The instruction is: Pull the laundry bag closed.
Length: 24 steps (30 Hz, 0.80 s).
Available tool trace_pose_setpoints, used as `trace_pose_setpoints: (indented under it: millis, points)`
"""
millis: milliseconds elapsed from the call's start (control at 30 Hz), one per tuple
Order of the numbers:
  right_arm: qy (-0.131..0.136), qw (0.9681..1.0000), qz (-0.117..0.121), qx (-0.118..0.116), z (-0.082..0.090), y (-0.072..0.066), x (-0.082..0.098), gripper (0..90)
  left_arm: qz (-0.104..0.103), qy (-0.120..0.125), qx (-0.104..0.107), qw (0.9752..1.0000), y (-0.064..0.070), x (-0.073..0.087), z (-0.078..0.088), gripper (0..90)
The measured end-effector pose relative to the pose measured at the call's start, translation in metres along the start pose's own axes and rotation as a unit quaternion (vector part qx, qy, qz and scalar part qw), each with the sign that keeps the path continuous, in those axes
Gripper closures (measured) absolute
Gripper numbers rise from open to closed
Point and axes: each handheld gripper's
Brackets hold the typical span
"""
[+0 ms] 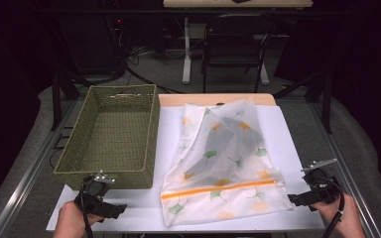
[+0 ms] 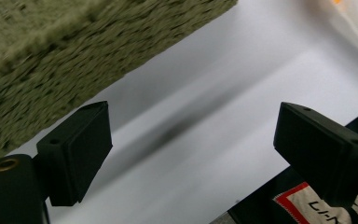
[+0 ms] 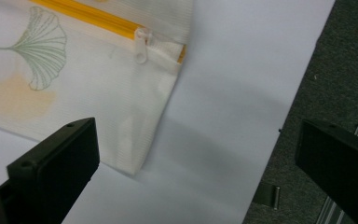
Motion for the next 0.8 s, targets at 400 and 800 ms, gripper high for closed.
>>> trace_pose_setpoints:
  millis: [400, 800]
  points:
    - [-0.003, 0.9996, -0.019, 0.02, -0.002, 0.013, 0.009, 0.0, 0.039, -0.013, -0.02, 0.9989, -0.02, 0.019, -0.007, 11.3]
    - [-0.012, 0.9994, -0.028, 0.015, -0.012, 0.02, 0.019, 0.1, 0.064, -0.013, -0.01, 0.9978, -0.031, 0.03, -0.017, 11.2]
Point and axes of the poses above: each handheld gripper's, and its own axes: z roughly backward along the jaws, x roughly out of its underside, y roughly to its right, and after that the axes turned 8 degrees about -x, right-handed
